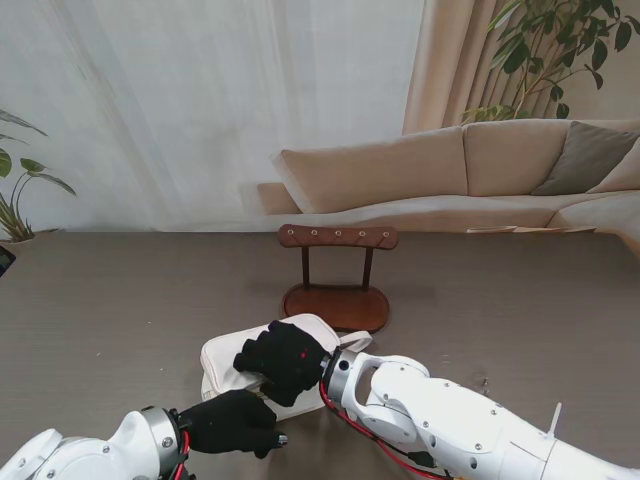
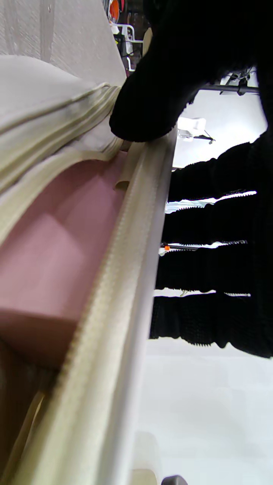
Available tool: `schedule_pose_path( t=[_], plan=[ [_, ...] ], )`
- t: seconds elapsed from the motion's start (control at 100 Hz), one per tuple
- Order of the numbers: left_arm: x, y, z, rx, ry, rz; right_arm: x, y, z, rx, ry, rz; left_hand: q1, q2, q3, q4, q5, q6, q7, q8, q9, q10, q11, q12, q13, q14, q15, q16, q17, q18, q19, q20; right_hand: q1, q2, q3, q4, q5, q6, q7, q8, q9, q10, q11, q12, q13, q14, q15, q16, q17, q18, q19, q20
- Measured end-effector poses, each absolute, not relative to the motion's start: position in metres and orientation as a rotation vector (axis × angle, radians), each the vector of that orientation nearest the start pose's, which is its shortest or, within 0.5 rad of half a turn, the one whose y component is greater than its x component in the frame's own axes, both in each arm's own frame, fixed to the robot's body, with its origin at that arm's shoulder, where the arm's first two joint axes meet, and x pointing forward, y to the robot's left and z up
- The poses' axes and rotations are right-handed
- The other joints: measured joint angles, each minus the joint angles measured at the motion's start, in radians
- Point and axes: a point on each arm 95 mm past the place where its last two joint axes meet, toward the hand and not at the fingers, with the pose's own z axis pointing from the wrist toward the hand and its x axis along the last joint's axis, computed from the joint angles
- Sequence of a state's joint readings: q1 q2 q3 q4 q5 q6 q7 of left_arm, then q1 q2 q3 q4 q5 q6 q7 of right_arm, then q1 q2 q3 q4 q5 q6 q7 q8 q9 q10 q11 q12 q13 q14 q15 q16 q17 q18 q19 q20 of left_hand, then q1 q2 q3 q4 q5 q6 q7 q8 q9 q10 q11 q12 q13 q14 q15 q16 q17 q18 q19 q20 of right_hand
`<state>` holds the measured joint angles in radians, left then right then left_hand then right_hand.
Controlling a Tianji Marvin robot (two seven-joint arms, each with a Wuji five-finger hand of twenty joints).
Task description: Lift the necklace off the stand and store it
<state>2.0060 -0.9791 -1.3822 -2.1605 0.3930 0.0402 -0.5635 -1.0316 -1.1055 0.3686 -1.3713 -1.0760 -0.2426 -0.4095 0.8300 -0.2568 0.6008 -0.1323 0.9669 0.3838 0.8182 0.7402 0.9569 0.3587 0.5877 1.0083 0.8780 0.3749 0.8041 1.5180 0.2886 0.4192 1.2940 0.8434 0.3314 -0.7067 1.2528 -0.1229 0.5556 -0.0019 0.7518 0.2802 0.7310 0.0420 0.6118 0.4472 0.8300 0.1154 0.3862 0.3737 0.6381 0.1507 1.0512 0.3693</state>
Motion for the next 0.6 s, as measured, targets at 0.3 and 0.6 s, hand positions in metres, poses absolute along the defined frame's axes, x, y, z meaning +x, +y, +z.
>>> schedule_pose_path(
  t=[0.3, 0.6],
  plan=[
    [0.268, -0.051, -0.291, -1.896, 1.898, -1.779, 0.374, 0.195, -0.335, 0.32, 1.939, 1.998, 0.0, 0.0, 0.0, 0.0, 0.0, 0.001, -0.005, -0.011, 0.001, 0.003, -0.003, -0.005, 0.0, 0.003, -0.013, -0.011, 0.0, 0.002, 0.004, -0.01, -0.001, -0.003, 0.0, -0.009, 0.018, 0.011, 0.0, 0.001, 0.002, 0.002, 0.009, 0.0, 0.0, 0.027, 0.0, 0.014, -0.02, 0.0, 0.03, 0.003],
    [0.272, -0.054, -0.296, -1.884, 1.852, -1.812, 0.379, 0.193, -0.338, 0.37, 1.938, 2.022, 0.001, 0.0, -0.01, 0.0, 0.023, -0.002, -0.008, -0.021, 0.033, 0.004, -0.026, -0.025, 0.009, 0.016, -0.048, -0.027, 0.001, 0.004, 0.004, -0.021, 0.033, -0.01, 0.0, -0.021, 0.018, 0.01, 0.0, -0.001, 0.001, 0.0, -0.01, 0.0, -0.015, 0.03, -0.004, 0.015, -0.058, -0.008, 0.054, 0.006]
  ],
)
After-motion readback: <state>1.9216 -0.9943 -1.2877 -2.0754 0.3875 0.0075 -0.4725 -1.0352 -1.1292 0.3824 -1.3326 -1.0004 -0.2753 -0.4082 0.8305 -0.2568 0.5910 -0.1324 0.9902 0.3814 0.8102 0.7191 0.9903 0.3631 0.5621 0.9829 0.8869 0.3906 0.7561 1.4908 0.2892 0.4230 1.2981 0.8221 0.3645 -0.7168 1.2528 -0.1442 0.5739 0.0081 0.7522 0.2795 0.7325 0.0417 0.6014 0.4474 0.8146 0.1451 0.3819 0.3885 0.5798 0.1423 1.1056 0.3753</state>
